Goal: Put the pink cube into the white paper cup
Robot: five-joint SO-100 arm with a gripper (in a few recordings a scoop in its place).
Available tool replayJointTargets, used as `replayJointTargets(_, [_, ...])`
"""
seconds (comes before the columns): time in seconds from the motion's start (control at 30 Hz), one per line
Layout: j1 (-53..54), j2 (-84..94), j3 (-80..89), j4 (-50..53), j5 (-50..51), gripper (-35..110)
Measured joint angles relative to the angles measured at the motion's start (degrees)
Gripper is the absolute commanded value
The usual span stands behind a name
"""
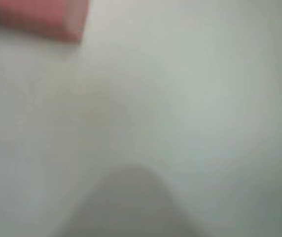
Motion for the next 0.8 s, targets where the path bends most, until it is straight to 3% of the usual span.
replayJointTargets(0.17, [-1.58, -11.87, -10.28, 0.0, 0.7, 2])
replayJointTargets(0.33, [-3.96, -18.63, -18.72, 0.7, 0.7, 16])
replayJointTargets(0.8, [-6.24, -20.83, -35.24, 16.7, 1.14, 23])
